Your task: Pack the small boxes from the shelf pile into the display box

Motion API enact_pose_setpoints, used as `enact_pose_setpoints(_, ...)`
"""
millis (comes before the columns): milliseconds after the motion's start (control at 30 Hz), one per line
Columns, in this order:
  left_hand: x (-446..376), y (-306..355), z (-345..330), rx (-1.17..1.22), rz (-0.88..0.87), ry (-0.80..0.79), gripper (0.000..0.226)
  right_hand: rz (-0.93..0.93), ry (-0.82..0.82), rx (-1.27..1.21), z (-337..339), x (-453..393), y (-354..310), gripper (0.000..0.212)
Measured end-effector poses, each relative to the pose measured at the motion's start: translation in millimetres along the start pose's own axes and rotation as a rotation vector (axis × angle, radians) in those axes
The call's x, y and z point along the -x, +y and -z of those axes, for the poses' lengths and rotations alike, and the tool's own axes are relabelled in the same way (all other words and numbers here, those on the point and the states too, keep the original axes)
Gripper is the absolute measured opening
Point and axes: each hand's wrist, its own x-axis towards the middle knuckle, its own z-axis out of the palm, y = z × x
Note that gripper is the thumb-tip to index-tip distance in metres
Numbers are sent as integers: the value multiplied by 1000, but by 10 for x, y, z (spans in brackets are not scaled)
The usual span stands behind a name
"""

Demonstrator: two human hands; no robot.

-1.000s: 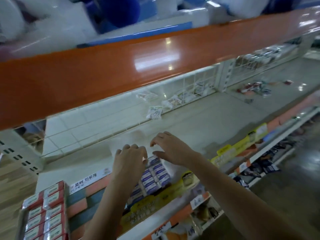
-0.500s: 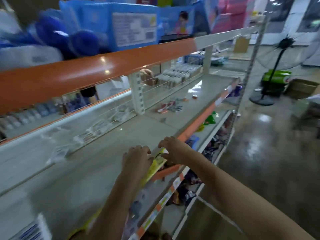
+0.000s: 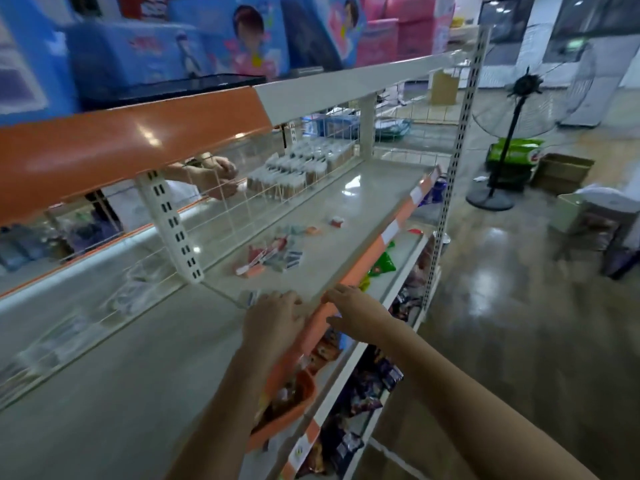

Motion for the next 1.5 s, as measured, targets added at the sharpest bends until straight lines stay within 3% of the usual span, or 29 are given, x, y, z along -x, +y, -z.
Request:
enact_pose_setpoints(300,-1181,-238,-328,-37,97,-10,53,7,-38,-39,114,-1300,532,40)
enact_pose_setpoints(533,-1440,-264,-507,-55,183,12,57,118,3,-9,-34,-1898,591,29)
enact_pose_setpoints(1000,-1489,136,-580,83,514,124,28,455,103,-117,-186,-2299,983,27)
enact_pose_setpoints(1367,-1416,306,-625,163,724,240,23,449,113,-254,-172,-2433,1017,27)
enact_pose_setpoints(1500,-1384,282,-663,136,787,275,22,452,100,-303,-134,-2422,1107,38)
